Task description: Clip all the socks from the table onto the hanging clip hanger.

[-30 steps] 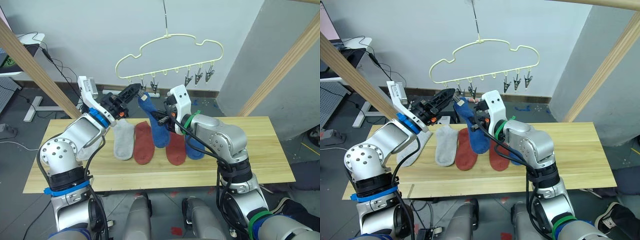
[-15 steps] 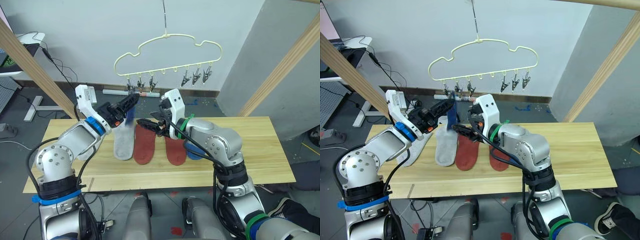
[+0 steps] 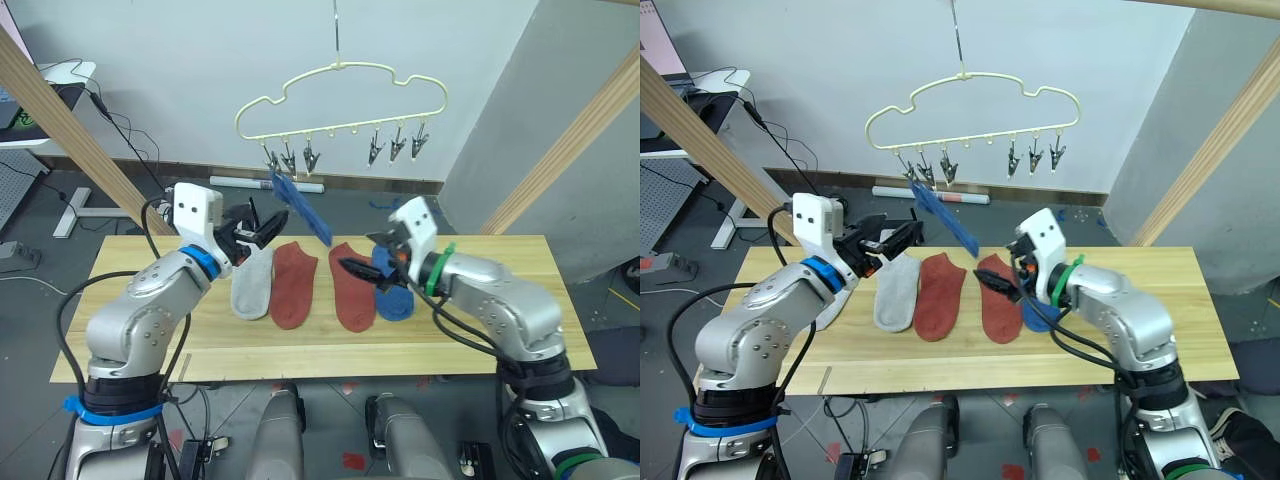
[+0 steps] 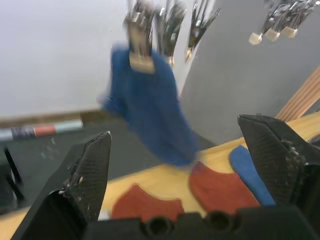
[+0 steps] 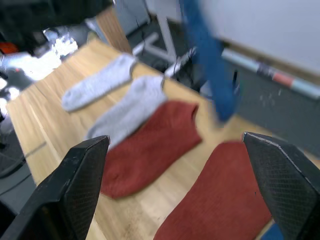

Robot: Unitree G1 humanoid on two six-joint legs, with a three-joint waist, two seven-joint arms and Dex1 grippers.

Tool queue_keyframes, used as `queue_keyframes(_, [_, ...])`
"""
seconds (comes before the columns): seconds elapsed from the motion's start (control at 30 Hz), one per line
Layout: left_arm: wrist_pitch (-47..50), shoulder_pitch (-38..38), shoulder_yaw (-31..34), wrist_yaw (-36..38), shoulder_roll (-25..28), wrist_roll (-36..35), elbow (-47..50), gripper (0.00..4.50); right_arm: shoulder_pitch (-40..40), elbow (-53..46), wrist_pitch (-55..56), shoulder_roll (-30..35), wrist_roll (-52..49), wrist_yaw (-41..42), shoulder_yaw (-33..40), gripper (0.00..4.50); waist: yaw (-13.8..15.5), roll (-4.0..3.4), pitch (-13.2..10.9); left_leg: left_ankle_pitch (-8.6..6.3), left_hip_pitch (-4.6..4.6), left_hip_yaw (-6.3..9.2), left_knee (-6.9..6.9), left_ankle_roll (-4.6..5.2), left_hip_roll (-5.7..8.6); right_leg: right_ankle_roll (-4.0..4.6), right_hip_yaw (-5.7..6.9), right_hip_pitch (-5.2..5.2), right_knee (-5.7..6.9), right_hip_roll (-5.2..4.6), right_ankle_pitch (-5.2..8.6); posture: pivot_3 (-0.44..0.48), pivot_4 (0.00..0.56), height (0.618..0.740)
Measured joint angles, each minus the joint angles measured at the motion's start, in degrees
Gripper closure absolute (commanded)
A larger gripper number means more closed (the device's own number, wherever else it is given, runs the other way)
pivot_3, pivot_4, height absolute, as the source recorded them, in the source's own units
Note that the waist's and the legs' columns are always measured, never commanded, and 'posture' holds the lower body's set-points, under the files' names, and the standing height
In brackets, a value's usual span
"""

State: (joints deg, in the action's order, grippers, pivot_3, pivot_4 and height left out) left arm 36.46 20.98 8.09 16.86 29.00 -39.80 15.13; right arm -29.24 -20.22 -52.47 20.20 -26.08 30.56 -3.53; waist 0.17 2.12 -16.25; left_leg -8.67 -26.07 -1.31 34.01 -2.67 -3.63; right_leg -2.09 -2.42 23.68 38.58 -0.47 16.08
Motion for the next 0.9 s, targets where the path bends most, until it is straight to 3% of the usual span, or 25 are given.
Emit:
queue_keyframes(0.17, [-3.1, 1.1, -2.2, 1.5, -2.2, 4.6, -0.2, 2.01, 0.1, -0.2, 2.3, 2.0, -1.1, 1.7, 2.7, 0.00, -0.1, 0.00, 0.0, 0.00, 0.00, -0.02, 0.01, 0.00, 0.01, -0.04, -0.01, 0.00, 0.01, 0.01, 0.02, 0.045, 0.249, 0.740])
queue_keyframes(0.53, [-14.2, 7.2, -6.4, 1.2, -7.9, 17.7, -7.9, 2.01, -3.3, -2.1, 4.6, 1.1, -7.1, 3.5, 4.5, 0.00, -0.3, 0.01, 0.0, 0.01, 0.00, -0.03, 0.07, 0.01, 0.02, 0.02, -0.04, -0.01, 0.06, 0.04, -0.02, 0.029, 0.250, 0.740])
queue_keyframes(0.9, [-22.3, 10.7, -6.1, 0.0, -13.4, 24.0, -16.5, 2.01, -6.1, -1.9, 6.4, 1.9, -9.0, 4.2, 5.2, 0.00, -0.3, 0.01, 0.0, 0.01, 0.00, -0.01, 0.28, 0.01, 0.01, 0.03, -0.02, -0.01, 0.29, 0.06, -0.03, 0.016, 0.254, 0.740])
